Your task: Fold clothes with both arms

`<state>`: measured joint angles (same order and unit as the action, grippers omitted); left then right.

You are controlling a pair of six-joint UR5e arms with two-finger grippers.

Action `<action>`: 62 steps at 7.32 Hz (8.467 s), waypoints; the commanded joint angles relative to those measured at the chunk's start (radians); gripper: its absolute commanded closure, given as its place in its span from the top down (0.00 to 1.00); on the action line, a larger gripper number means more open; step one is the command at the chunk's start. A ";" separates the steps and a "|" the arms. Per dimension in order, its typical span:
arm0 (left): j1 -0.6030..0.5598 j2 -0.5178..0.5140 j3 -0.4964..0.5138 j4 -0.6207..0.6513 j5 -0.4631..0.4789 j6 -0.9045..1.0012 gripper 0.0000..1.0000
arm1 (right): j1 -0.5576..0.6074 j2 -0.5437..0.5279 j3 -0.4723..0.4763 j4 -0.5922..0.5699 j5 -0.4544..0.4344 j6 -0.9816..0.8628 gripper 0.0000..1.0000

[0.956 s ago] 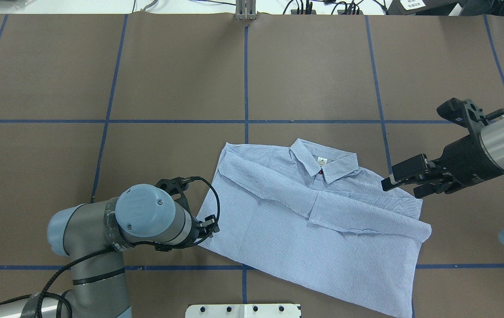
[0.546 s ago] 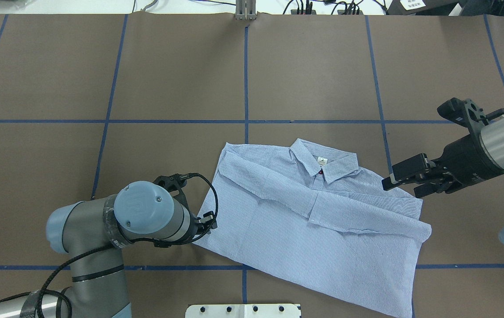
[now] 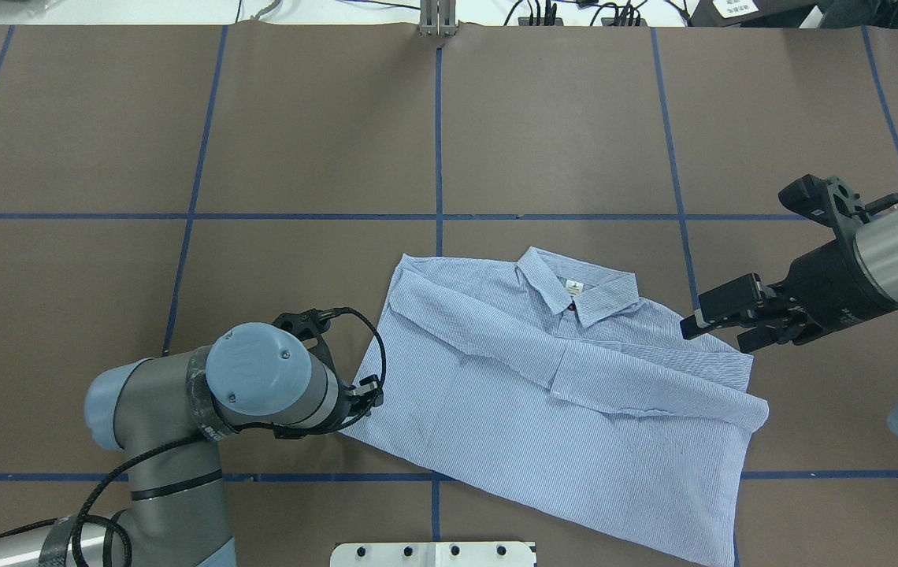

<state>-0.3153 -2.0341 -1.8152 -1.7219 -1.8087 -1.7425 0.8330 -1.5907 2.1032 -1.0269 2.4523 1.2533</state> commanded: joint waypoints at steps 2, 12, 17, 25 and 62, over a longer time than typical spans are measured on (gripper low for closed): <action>0.002 -0.002 0.008 -0.001 0.000 -0.002 0.63 | 0.000 0.000 -0.005 0.001 -0.006 0.000 1.00; 0.004 -0.017 -0.004 0.002 -0.011 -0.006 0.00 | 0.031 -0.002 -0.023 -0.001 -0.006 -0.002 1.00; -0.158 -0.041 -0.003 0.007 -0.003 0.100 0.00 | 0.038 0.002 -0.038 -0.001 -0.004 -0.006 1.00; -0.386 -0.435 0.731 -0.468 0.086 0.359 0.00 | 0.043 0.000 -0.052 0.001 -0.006 -0.011 1.00; -0.407 0.091 0.071 -0.409 -0.098 0.454 1.00 | -0.350 0.977 -0.853 -0.805 -0.914 -0.316 1.00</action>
<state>-0.7256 -1.9432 -1.7452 -2.1301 -1.9068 -1.2844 0.4832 -0.6080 1.2502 -1.8314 1.5387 0.9372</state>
